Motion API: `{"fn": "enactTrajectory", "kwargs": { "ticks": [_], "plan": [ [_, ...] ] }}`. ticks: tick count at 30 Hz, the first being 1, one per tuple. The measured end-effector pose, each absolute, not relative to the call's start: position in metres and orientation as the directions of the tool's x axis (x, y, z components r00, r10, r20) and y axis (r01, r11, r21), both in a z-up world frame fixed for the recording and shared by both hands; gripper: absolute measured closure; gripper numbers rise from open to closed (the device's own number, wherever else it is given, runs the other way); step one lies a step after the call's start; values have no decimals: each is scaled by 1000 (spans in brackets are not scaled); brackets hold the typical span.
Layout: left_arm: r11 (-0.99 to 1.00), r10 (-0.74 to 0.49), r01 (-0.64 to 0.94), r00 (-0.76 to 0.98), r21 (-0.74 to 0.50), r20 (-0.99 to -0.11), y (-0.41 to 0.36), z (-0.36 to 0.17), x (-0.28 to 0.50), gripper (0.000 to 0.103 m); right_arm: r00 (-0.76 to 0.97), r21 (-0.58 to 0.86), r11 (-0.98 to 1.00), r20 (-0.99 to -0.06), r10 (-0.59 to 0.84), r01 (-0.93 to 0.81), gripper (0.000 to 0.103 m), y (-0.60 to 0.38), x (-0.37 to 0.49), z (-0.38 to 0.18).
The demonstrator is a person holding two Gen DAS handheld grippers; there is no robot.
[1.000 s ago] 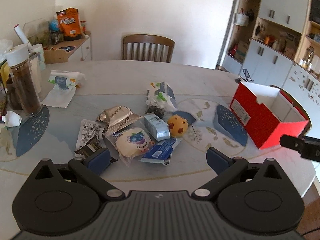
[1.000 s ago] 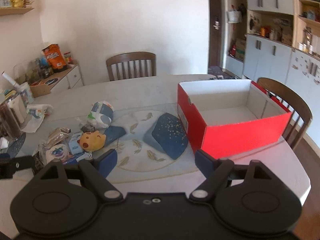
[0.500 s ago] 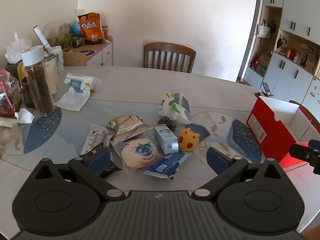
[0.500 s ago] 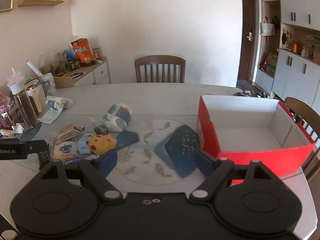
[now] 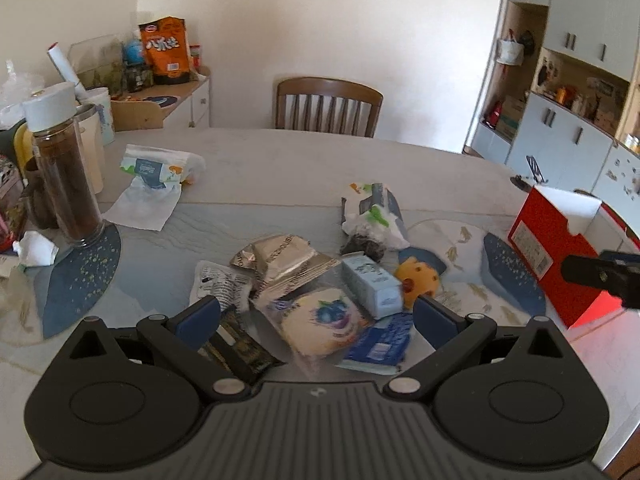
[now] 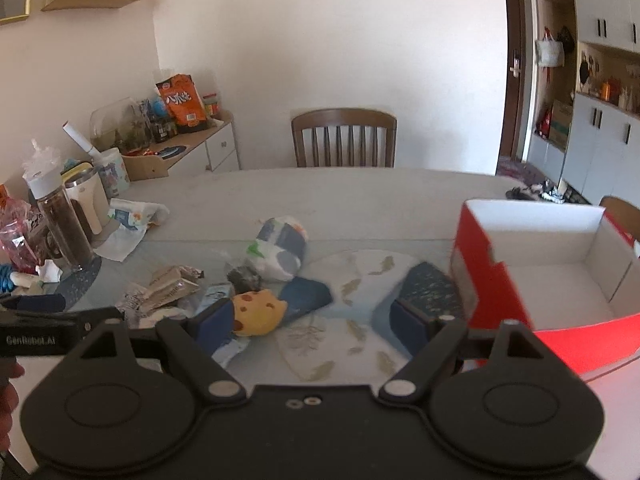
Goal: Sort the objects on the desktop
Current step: 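Move both tools toward the pile of snacks on the table, then grasp the dark wrapped snack with the left tool while the right tool grasps the yellow spotted toy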
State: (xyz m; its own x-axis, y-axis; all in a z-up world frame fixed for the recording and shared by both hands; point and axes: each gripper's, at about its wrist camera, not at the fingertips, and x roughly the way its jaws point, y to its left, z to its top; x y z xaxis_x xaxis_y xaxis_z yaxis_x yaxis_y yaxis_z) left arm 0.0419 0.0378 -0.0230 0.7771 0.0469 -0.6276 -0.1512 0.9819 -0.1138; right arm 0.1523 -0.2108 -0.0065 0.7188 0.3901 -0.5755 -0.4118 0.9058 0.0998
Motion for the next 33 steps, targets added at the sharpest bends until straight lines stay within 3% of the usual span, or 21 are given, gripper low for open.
{"fn": "enactTrajectory", "kwargs": {
  "ticks": [16,33],
  "plan": [
    [993,-28,-62,715,-104,-698,88,-71,62,1,705,69,929,-632,323,-364,18,-143,184,-37],
    [997,-40,72,723,17,-690,94,-90,69,1,654,101,963,-716,245,-250,20,-104,239,-73]
  ]
}}
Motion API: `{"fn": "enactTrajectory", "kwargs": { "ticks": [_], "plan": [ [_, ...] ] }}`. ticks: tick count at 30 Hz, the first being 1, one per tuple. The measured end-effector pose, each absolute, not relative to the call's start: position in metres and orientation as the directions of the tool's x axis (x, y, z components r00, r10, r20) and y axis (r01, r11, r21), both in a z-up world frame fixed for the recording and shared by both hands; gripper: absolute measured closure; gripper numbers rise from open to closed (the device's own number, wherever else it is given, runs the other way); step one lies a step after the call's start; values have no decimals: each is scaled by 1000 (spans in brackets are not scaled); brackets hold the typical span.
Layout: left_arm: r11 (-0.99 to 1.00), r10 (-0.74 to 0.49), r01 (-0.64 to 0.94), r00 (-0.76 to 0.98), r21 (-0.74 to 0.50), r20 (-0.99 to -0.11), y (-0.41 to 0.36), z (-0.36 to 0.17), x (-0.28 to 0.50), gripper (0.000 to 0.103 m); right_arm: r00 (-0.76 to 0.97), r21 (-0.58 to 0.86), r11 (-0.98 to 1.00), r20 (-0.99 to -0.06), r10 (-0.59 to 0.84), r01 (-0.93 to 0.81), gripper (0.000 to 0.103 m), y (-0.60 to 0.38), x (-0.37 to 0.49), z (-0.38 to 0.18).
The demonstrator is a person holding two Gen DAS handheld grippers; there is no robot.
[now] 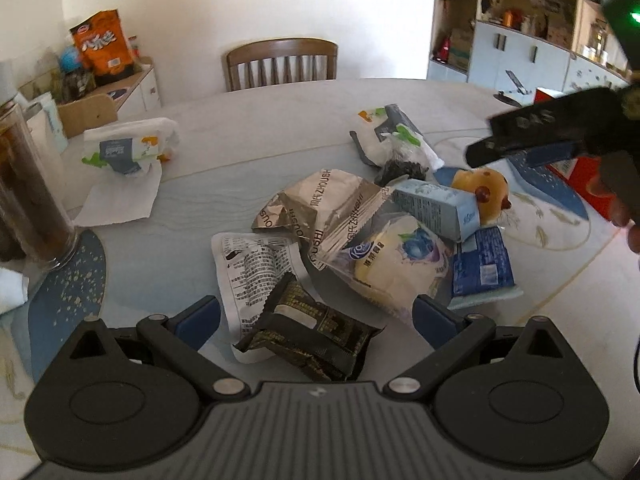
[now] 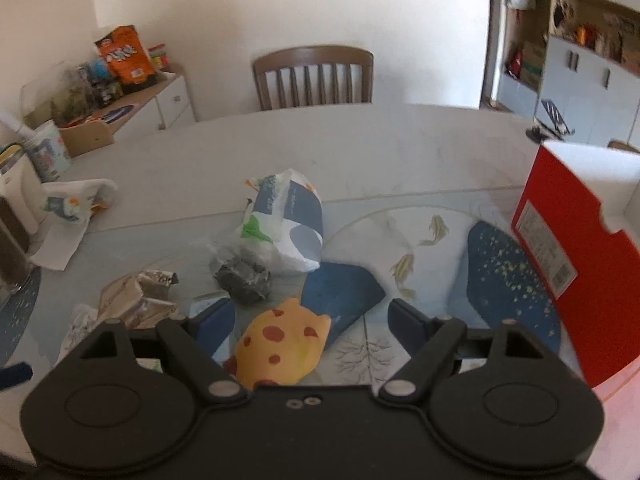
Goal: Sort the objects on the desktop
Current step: 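Grasp the dark wrapped snack with the left tool while the right tool grasps the yellow spotted toy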
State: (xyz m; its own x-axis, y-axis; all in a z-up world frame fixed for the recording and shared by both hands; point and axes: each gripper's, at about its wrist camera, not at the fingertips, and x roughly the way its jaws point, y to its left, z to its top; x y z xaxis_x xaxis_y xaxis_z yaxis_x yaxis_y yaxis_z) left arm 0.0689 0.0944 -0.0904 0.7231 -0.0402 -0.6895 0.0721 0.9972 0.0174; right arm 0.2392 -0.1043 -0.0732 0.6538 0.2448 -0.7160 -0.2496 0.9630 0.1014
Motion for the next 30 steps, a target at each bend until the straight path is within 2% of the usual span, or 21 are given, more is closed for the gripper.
{"fn": "enactTrajectory", "kwargs": {
  "ticks": [12,16,20,26,30],
  "plan": [
    [988,-81,148,731,42,-678,95,-101,72,1,561,182,973,-795,231,-143,21,-96,256,-91],
    [987,-122,162,728,-4,-674,99,-103,72,2,550,200,972,-802,235,-124,22,-97,257,-91],
    [987,-144,156,723,-43,-676,106,-105,71,5,529,228,966,-809,257,-120,42,-98,259,-93],
    [984,-171,161,720,-78,-672,114,-107,69,15,518,247,962,-812,269,-111,45,-97,259,-93],
    [979,-200,169,717,-112,-667,119,-106,65,16,516,254,961,-811,274,-112,47,-98,258,-93]
  ]
}}
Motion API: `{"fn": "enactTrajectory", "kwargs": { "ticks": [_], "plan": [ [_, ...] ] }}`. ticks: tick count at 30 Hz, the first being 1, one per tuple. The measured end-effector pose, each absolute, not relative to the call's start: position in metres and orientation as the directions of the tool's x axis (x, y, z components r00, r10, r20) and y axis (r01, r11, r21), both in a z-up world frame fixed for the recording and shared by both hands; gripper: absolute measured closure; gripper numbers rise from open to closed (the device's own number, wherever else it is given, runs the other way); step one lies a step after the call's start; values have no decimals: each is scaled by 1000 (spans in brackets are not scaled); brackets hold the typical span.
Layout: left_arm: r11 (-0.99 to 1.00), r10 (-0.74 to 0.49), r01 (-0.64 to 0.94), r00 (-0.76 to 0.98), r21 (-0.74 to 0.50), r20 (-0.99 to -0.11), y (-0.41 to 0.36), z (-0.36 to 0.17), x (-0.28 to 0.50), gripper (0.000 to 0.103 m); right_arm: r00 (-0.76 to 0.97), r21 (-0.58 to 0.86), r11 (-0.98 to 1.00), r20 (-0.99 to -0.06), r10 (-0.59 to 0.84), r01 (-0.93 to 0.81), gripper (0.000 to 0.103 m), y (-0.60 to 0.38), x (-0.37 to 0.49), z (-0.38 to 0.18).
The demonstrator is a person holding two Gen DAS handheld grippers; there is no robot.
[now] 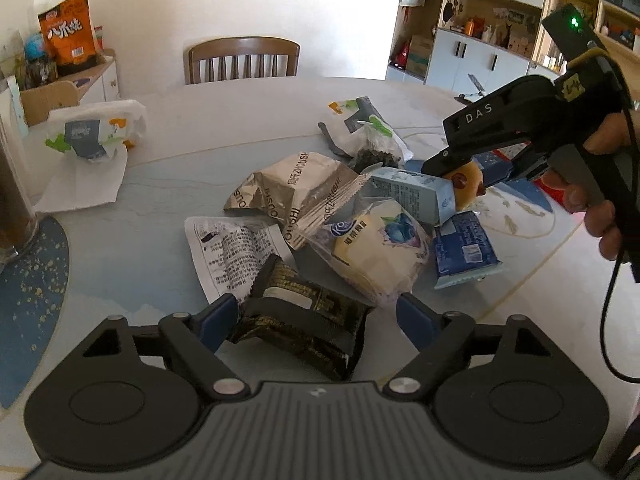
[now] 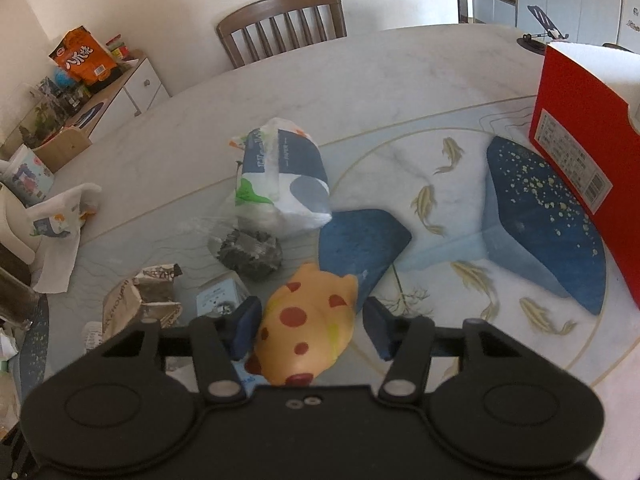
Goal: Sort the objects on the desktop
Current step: 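Grasp the dark wrapped snack with the left tool while the right tool grasps the yellow spotted toy, then carry the dark snack and yellow toy with both tools over the red shoebox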
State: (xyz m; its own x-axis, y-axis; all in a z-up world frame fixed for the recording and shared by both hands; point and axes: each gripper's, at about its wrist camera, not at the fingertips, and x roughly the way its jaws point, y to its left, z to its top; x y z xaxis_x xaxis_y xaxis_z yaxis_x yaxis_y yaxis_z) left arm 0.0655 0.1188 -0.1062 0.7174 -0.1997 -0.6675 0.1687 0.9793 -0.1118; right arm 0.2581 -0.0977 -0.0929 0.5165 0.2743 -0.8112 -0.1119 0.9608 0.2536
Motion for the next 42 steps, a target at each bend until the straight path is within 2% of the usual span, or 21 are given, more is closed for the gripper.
{"fn": "enactTrajectory", "kwargs": {
  "ticks": [13,15,16,24,32,42],
  "plan": [
    [971,-200,236,722,-35,-662,120,-107,63,17,517,243,964,-814,263,-107,47,-96,256,-92],
    [970,-201,240,714,-35,-670,118,-108,65,31,511,245,964,-819,261,-101,47,-95,258,-93],
    [971,-191,238,715,-22,-673,117,-109,64,34,510,246,964,-820,261,-99,47,-94,258,-93],
    [972,-184,236,715,-15,-674,116,-109,62,48,511,238,966,-820,257,-103,55,-94,255,-91],
    [980,-177,195,719,-50,-673,123,-102,61,50,533,230,968,-808,249,-104,57,-103,247,-78],
    [977,-207,190,740,-96,-640,115,-65,65,50,559,209,974,-799,221,-87,57,-126,230,-51]
  ]
}}
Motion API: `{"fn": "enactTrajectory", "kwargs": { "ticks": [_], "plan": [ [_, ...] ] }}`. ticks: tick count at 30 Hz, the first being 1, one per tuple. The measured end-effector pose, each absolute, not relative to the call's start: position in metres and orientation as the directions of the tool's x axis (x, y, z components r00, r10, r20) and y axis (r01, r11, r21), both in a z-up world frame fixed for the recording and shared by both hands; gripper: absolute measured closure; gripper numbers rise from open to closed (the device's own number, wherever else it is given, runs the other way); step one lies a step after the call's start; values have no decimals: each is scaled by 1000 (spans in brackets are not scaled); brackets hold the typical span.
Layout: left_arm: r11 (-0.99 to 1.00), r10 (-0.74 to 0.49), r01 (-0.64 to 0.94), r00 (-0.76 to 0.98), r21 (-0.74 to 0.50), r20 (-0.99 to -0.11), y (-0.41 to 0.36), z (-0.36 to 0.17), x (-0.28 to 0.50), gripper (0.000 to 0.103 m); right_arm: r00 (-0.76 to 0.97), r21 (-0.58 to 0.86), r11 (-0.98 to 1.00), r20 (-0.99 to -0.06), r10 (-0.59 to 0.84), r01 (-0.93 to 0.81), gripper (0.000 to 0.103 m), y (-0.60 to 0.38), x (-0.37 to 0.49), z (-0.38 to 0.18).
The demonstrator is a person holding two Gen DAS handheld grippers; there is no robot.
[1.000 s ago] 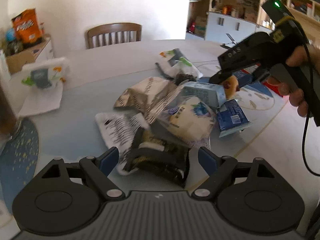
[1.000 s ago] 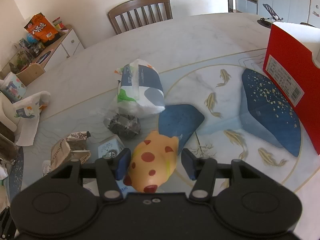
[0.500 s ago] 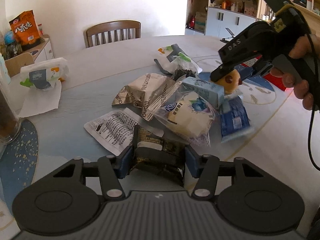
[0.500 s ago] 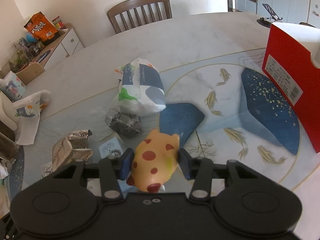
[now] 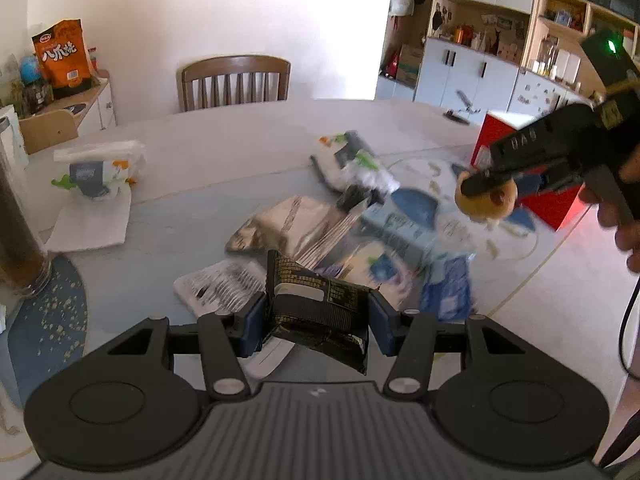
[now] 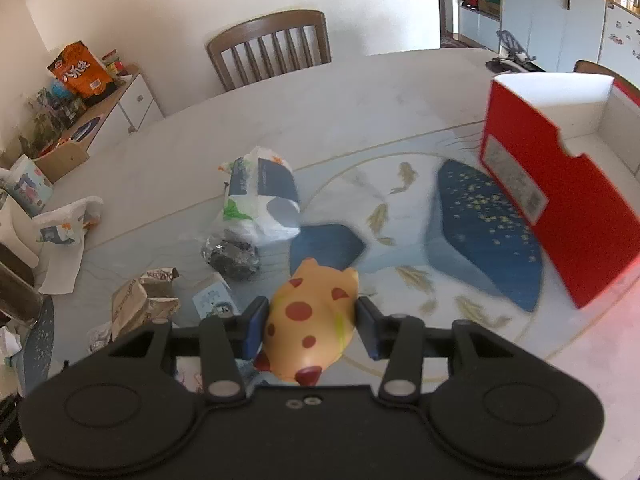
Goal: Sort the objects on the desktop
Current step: 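Carry the dark snack and yellow toy with both tools over the red shoebox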
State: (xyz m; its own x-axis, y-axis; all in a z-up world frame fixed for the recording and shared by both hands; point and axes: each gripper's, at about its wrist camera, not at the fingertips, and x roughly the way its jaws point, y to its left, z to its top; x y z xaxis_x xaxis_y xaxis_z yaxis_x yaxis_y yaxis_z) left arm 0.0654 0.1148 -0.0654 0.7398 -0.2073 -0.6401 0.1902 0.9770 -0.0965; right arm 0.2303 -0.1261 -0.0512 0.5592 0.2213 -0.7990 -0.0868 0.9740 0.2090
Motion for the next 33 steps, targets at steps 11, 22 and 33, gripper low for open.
{"fn": "enactTrajectory", "kwargs": {
  "ticks": [11,22,33],
  "plan": [
    [955,-287,273,764,-113,-578,76,-16,74,50,609,209,976,-766,206,-66,57,-163,206,-11],
    [950,-303,295,784,-104,-542,12,14,88,50,627,243,963,-734,261,-117,57,-211,204,8],
    [957,-285,272,801,-103,-527,-68,35,113,50,627,260,947,-710,321,-190,57,-280,227,24]
  ]
}}
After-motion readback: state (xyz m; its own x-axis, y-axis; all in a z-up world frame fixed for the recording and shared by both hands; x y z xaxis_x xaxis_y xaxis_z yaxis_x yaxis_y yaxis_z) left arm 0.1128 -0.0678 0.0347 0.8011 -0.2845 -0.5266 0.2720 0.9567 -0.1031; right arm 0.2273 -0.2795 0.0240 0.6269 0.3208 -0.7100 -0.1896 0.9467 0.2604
